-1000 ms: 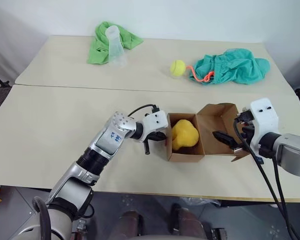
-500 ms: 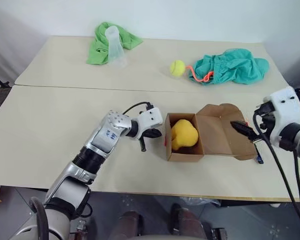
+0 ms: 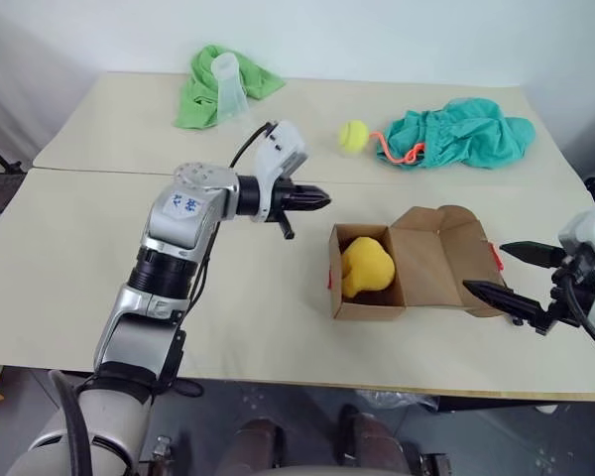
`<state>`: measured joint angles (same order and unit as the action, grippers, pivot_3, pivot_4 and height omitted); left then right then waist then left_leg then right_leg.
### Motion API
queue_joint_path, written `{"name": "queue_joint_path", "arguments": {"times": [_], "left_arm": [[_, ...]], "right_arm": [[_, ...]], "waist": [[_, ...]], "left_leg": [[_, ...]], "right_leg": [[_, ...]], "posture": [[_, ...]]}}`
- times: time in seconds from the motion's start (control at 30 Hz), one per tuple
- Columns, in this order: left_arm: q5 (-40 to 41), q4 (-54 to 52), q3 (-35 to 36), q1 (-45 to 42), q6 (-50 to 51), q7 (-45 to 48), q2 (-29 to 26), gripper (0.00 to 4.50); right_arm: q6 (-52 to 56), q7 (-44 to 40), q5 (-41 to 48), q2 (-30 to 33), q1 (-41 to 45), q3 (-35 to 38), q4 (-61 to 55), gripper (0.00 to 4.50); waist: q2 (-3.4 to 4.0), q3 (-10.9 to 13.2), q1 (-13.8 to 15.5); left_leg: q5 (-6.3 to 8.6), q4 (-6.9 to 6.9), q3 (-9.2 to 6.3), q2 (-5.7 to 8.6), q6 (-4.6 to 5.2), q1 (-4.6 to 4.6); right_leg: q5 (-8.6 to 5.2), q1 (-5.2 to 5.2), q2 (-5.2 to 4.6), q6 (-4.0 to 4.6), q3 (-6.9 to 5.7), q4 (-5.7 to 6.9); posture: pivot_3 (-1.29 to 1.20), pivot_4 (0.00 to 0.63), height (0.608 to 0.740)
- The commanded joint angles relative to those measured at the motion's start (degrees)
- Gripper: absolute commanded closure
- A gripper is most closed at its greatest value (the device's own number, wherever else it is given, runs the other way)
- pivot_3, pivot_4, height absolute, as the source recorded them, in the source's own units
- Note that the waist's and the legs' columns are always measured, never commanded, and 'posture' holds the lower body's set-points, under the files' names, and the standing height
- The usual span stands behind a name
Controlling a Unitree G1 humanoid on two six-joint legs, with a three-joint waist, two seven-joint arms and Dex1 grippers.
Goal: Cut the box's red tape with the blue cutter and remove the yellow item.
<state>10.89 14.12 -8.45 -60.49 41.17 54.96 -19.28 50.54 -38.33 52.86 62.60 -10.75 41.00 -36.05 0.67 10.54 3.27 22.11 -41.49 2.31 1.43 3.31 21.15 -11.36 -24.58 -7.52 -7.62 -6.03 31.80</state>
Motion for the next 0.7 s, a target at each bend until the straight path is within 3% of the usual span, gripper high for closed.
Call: {"name": "queue_joint_path", "arguments": {"times": [0.03,0.37,0.7], "left_arm": [[0.6,-3.3,-4.8,-3.3,-1.1,4.0,1.1,3.08],[-7.8,-0.9,-20.4,-6.2,-7.9,8.4,3.3,0.01],[-17.5,11.6,-28.2,-7.8,-20.8,7.9,9.0,0.01]], "right_arm": [[-3.5,-3.0,-2.7,-1.9,-1.2,4.0,-2.5,0.0],[-6.1,-2.2,-3.9,-10.7,-7.1,9.6,-10.6,0.0],[-7.8,3.7,-5.7,-19.5,-15.2,12.1,-18.8,0.0]], "waist": [[0.0,0.0,-0.1],[0.01,0.0,-0.1],[0.01,0.0,0.0]], "left_leg": [[0.0,0.0,0.03,0.03,0.0,-0.01],[-0.07,0.0,0.0,0.03,-0.09,-0.04],[-0.07,0.02,-0.04,0.09,0.08,0.01]], "right_leg": [[0.01,0.0,-0.01,-0.01,0.05,0.01],[0.01,-0.02,0.03,0.0,0.13,0.08],[0.01,-0.1,-0.05,0.01,0.22,0.09]], "posture": [[0.0,0.15,0.74],[0.0,0.15,0.74],[0.0,0.15,0.74]]}}
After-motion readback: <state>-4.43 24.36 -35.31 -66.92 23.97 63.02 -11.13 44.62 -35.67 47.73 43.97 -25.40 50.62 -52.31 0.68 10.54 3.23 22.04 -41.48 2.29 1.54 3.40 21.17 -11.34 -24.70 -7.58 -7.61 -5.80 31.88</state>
